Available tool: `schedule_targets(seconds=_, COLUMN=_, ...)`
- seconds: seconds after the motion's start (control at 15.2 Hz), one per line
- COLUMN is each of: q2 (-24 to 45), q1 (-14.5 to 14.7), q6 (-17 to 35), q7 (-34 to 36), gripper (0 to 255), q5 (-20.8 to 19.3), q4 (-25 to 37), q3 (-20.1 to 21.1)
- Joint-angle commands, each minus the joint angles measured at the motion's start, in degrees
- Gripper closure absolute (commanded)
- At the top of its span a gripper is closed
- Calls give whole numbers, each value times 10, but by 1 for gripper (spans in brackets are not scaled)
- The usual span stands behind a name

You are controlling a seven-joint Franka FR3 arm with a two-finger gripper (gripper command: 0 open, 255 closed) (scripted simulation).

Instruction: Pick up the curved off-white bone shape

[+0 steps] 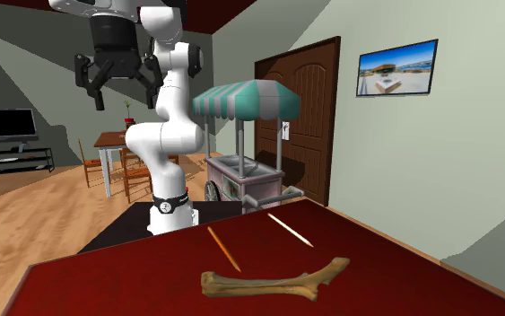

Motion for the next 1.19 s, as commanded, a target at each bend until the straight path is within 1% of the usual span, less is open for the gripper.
schedule_targets(seconds=0.0, q2=0, q1=0, q6=0, q7=0, gripper=0, q5=0, q4=0, q3=0)
schedule_targets(seconds=0.53, q2=115, q1=64, q6=153, q7=-155, gripper=0, q5=22, q4=-27, q3=-23)
schedule_targets(seconds=0.86, q2=198, q1=105, q6=234, q7=-255, gripper=0, q5=46, q4=-20, q3=-29)
schedule_targets(seconds=1.12, q2=265, q1=137, q6=288, q7=-336, gripper=0, q5=71, q4=-5, q3=-29)
